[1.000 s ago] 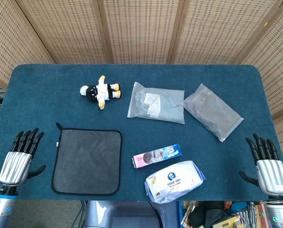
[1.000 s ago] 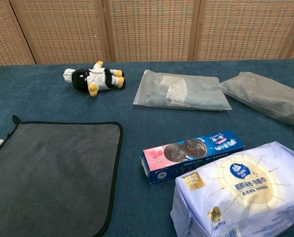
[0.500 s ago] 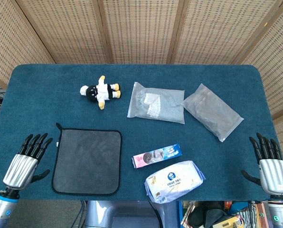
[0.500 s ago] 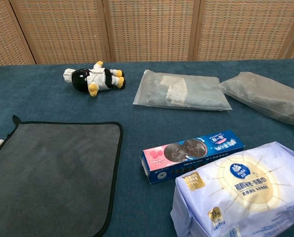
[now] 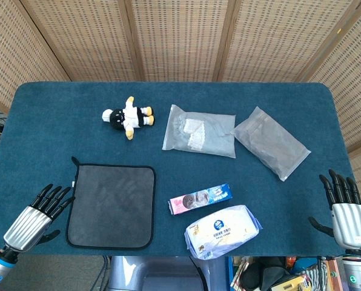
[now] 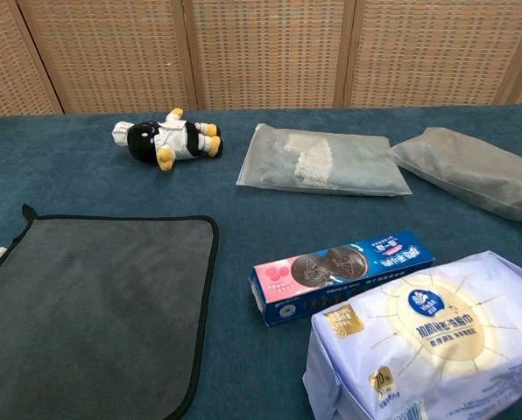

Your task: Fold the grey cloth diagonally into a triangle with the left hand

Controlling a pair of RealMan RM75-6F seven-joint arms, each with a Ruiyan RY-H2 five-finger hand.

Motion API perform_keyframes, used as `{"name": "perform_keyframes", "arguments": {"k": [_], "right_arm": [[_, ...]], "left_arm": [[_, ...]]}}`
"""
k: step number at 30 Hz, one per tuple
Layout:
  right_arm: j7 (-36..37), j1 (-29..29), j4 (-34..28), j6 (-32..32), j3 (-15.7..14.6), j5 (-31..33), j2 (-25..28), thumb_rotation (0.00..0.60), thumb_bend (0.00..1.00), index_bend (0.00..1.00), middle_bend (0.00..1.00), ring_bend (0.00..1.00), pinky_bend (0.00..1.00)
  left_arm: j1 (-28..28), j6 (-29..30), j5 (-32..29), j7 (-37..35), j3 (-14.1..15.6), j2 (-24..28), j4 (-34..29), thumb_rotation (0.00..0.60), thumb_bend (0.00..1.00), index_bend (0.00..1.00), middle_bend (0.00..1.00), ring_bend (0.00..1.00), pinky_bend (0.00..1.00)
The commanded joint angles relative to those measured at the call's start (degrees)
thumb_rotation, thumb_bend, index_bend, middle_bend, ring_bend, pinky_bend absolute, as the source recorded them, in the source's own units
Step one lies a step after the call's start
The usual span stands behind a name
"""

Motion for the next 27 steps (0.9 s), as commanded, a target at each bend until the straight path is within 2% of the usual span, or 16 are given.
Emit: {"name": "perform_keyframes", "arguments": {"k": [1,11,15,27], "right_arm": [[-0.1,0.0,-0.1,0.0,0.0,-0.1,0.0,0.6,0.0,0.0,0.0,0.0,0.0],[-0.2,-0.1,-0.1,0.4,0.1,-0.2,-0.3,0.6,0.0,0.0,0.0,0.0,0.0],[-0.3,-0.1,0.0,0.7,0.2,-0.3,-0.5,0.6,0.0,0.0,0.0,0.0,0.0],[0.5,-0.3,0.3,1.4,0.6,-0.1,-0.9,0.6,0.0,0.0,0.0,0.0,0.0]], "left_arm": [[0.5,0.7,1.4,-1.9,1.6,-1.9,3.7,0.6,0.14,0.24,0.0,0.0,0.0],[1.4,-0.5,2.3,-3.8,4.8,-5.5,10.8,0.6,0.14,0.31,0.0,0.0,0.0],[1.3,-0.8,3.1,-2.2,5.4,-6.1,12.5,0.6,0.14,0.36,0.0,0.0,0.0],[1.3,-0.5,3.3,-0.4,5.7,-7.7,17.0,0.6,0.14,0.39,0.0,0.0,0.0]]}}
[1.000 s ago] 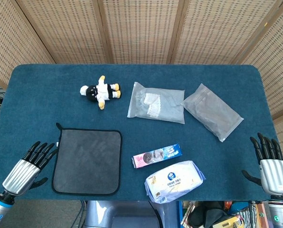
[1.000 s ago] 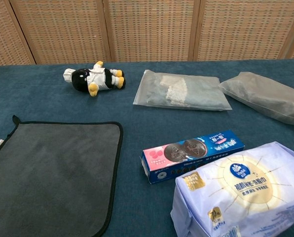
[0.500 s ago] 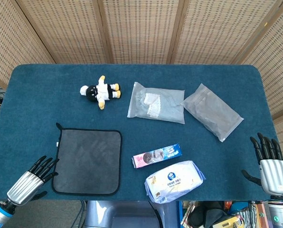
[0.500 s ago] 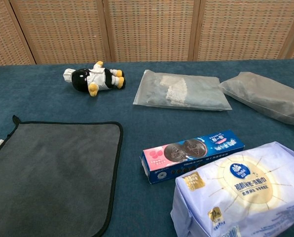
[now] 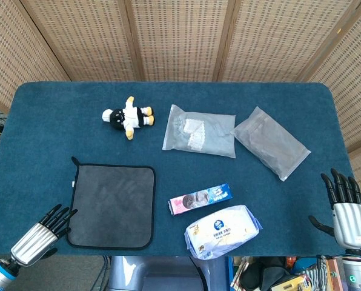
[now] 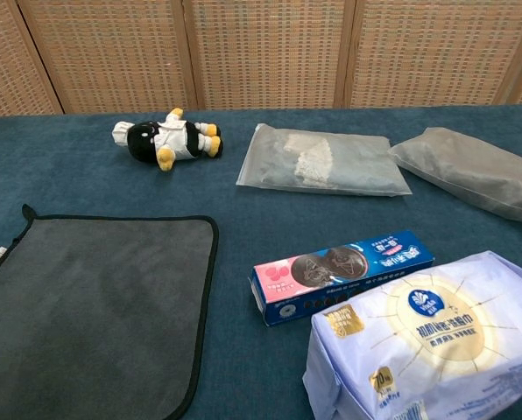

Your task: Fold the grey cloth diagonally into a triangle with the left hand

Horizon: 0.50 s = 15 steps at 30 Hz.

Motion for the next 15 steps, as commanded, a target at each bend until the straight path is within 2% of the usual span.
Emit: {"name": "perform_keyframes", "arguments": {"k": [1,15], "right_arm": [[0.1,-0.1,0.0,0.1,0.0,0.0,0.0,0.6,0.0,0.0,0.0,0.0,0.0],[0.6,-0.3,-0.1,1.0,0.4,-0.1,-0.1,0.6,0.0,0.0,0.0,0.0,0.0]], "left_arm": [[0.1,0.0,-0.3,0.2,-0.1,-0.8,0.9,0.6,0.14,0.39,0.0,0.0,0.0],[-1.7,-1.7,-0.4,1.8,-0.3,-3.5,3.5,0.6,0.14,0.43,0.0,0.0,0.0]]}}
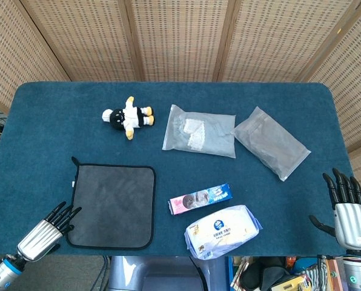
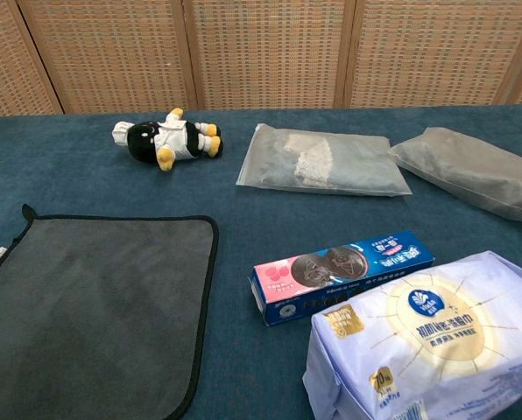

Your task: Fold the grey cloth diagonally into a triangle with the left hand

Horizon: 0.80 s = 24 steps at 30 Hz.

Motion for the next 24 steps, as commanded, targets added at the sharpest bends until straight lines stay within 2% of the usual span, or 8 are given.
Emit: {"name": "perform_keyframes", "arguments": {"k": [1,9,24], "right_arm": [[0.2,-0.1,0.0,0.3,0.1,0.0,0.0,0.6,0.0,0.0,0.0,0.0,0.0],[0.8,-0.2,0.2,0.6,0.5,0.4,0.0,0.6,0.0,0.0,0.0,0.0,0.0],[1.1,-0.3,0.3,0.7,0.7,0.6,-0.2,0.6,0.0,0.0,0.0,0.0,0.0]], "left_arm": [[-0.4,-0.5,0.1,0.3,0.1,-0.5,0.1,0.6,0.14,0.43,0.0,0.0,0.0],[-1.5,-0.5,1.1,0.8,0.6,-1.3,0.7,0.6,0.14,0.48,0.0,0.0,0.0],[-2.8,-1.2,1.5,1.5,1.3,-2.2,2.7,0.6,0.14,0.5,0.0,0.0,0.0]]}}
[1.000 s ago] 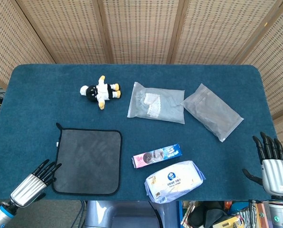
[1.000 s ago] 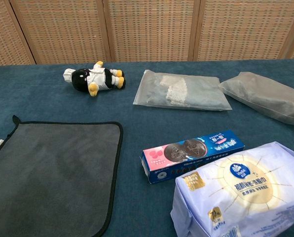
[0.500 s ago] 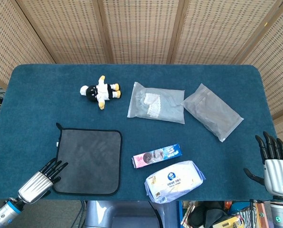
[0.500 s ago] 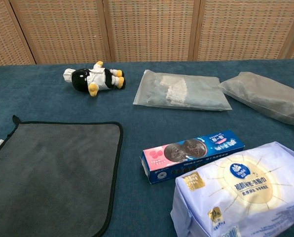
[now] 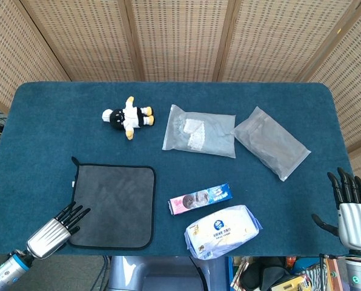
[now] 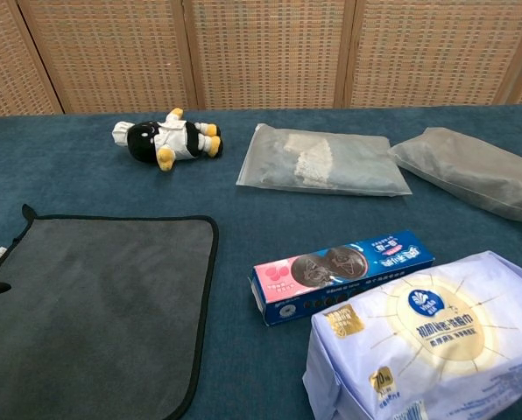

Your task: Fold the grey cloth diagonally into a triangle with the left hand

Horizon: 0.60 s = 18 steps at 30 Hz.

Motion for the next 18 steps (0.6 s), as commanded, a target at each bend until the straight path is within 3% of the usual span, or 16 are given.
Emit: {"name": "perform_keyframes", "arguments": {"k": [1,18], "right_arm": [[0.1,0.0,0.0,0.2,0.2,0.1,-0.1,0.6,0.0,0.0,0.0,0.0,0.0],[0.7,-0.2,0.3,0.5,0.4,0.2,-0.1,0.6,0.0,0.0,0.0,0.0,0.0]], "left_arm": [[-0.2,-0.1,0.0,0.2,0.1,-0.1,0.1,0.6,0.14,0.5,0.0,0.0,0.0],[-1.1,-1.9,-0.9,1.6,0.3,-1.0,0.1,0.6,0.14,0.53,0.0,0.0,0.0]]}}
